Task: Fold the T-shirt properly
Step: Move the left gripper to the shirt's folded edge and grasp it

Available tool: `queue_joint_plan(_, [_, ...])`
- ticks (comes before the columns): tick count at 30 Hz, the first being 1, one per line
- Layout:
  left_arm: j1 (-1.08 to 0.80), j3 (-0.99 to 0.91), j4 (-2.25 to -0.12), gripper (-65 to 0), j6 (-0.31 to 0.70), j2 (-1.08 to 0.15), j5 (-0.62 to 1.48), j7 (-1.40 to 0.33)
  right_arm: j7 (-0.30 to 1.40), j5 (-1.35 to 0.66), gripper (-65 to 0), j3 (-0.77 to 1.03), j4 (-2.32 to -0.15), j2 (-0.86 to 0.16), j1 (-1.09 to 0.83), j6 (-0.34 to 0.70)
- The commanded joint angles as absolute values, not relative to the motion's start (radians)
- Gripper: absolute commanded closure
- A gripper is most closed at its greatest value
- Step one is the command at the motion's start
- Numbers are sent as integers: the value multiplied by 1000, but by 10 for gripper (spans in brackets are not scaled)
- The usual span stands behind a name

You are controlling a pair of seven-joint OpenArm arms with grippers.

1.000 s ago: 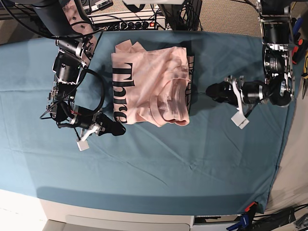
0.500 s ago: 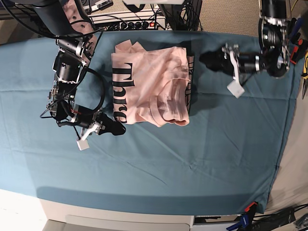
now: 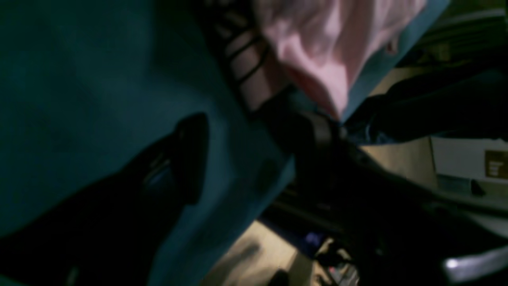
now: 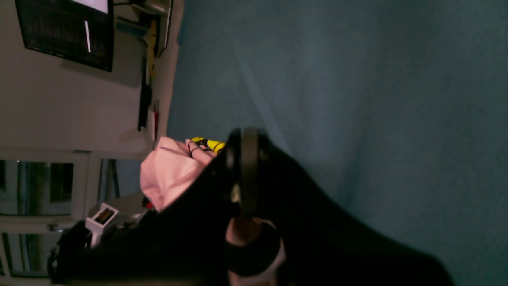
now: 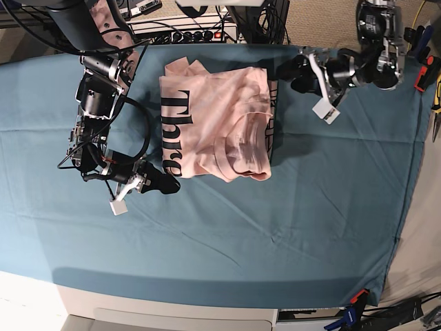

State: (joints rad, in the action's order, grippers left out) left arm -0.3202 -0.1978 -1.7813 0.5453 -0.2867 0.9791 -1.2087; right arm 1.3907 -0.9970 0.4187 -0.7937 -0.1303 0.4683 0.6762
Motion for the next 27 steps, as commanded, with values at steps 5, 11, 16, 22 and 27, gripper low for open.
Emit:
queue_joint_plan(5, [-321, -199, -1791, -350, 534, -249, 960, -1212, 1396, -994, 0, 418, -797, -133, 482, 682])
queue_joint_plan(11, [-321, -199, -1782, -350, 534, -214, 960, -1210, 1396, -994, 0, 418, -797, -133, 482, 682])
queue_joint_plan(16, [-321, -199, -1777, -350, 534, -197, 961, -1210, 1396, -995, 0, 418, -797, -133, 482, 682])
queue_joint_plan(22, [-321, -199, -1777, -350, 534, -196, 965, -1210, 1396, -995, 0, 418, -797, -133, 482, 682])
queue_joint_plan(27, [-321, -199, -1777, -350, 534, -196, 965, -1208, 1396, -995, 0, 418, -797, -133, 482, 682])
